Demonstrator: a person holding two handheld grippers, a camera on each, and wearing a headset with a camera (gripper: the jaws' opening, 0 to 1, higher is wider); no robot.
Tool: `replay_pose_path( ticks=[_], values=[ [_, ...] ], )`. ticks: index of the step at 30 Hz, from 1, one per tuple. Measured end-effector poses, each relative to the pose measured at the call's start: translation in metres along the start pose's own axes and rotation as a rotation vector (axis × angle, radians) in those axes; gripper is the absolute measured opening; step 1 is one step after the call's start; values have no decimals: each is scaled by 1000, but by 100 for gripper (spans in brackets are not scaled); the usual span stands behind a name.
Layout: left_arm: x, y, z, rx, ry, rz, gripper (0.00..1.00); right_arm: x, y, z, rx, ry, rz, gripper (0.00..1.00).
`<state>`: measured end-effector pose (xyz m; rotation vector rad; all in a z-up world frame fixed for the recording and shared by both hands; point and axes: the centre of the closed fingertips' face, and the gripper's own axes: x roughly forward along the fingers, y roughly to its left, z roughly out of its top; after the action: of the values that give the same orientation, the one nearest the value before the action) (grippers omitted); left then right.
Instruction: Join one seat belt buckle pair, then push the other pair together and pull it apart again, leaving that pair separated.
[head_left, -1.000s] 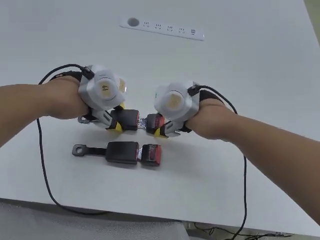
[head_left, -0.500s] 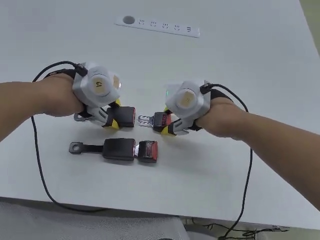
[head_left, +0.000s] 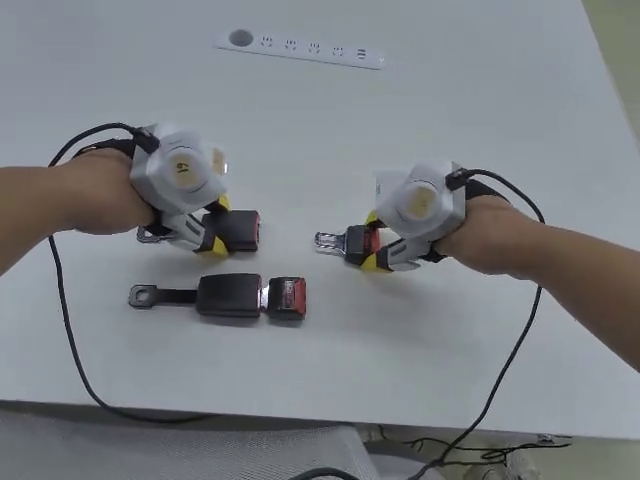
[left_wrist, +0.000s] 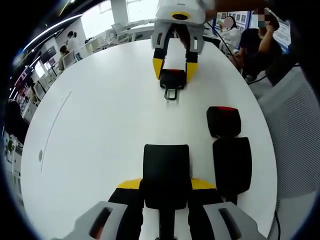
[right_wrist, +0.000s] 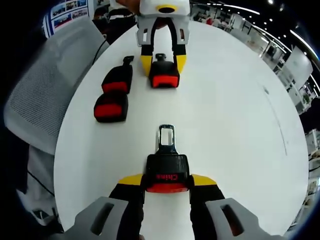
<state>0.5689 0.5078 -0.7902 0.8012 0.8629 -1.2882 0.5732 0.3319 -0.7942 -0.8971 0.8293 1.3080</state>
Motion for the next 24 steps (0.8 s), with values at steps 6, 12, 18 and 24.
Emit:
replay_pose_path(
  ticks=[6,12,18,24],
  values=[
    [0,-2,2,10,23,5,34,-7,0,-10,21,16,-4,32],
    [-1,-4,5,48,45,23,34,-5,-5,-13,32,21,-27,33],
    [-2,-4,5,35,59,27,34,-7,-5,-12,35,32,-44,35],
    [-8,3,2,-9,45,65,43,-13,-6,-12,142,-19,-87,44]
  ],
)
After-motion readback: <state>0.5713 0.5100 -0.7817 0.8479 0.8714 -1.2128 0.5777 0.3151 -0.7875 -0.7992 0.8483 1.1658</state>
